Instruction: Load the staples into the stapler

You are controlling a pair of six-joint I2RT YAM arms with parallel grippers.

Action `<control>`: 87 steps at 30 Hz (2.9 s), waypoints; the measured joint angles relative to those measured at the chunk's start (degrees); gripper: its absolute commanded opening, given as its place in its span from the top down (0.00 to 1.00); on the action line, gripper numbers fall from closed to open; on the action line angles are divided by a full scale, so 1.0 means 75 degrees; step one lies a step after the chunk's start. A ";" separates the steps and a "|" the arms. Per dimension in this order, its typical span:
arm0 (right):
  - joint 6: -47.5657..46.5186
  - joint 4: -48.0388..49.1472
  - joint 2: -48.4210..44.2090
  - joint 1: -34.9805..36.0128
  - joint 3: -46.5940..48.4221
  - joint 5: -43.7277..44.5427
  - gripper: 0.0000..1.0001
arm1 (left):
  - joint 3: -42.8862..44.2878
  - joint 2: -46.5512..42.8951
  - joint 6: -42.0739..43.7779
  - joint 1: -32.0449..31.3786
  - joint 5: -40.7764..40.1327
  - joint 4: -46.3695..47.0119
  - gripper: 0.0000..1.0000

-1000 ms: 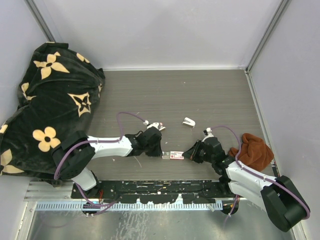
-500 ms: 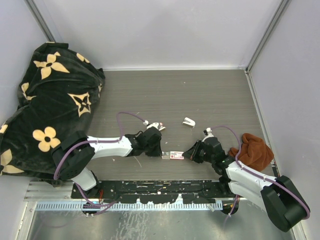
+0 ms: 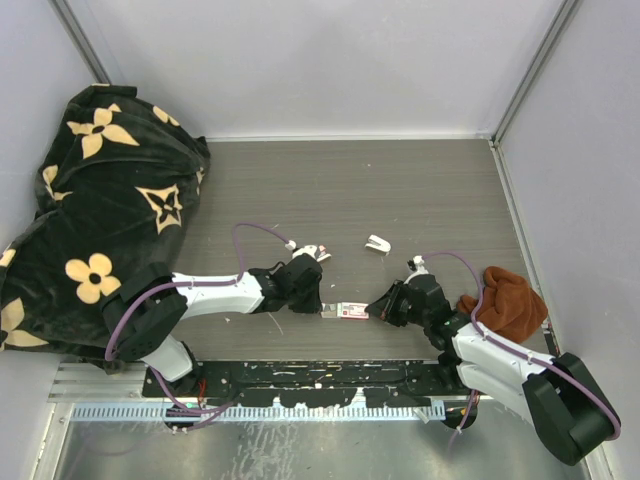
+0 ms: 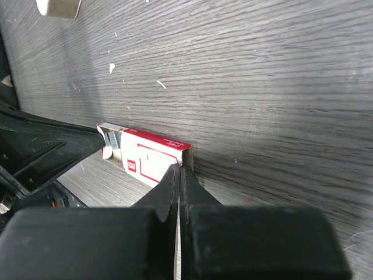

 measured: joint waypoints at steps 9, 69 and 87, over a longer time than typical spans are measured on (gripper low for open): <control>0.0000 0.0003 0.0000 -0.0003 0.0000 0.0000 0.87 | 0.0000 0.0000 0.0000 0.0000 0.0003 0.0003 0.86; -0.1553 -0.2192 -0.2049 -0.0003 0.1052 0.1749 0.22 | 0.2582 0.1431 0.5823 0.2273 0.1309 -0.0102 0.25; -0.1454 -0.2052 -0.1888 -0.0003 0.0997 0.1786 0.22 | 0.2993 0.2113 0.5872 0.2180 0.1492 -0.0536 0.45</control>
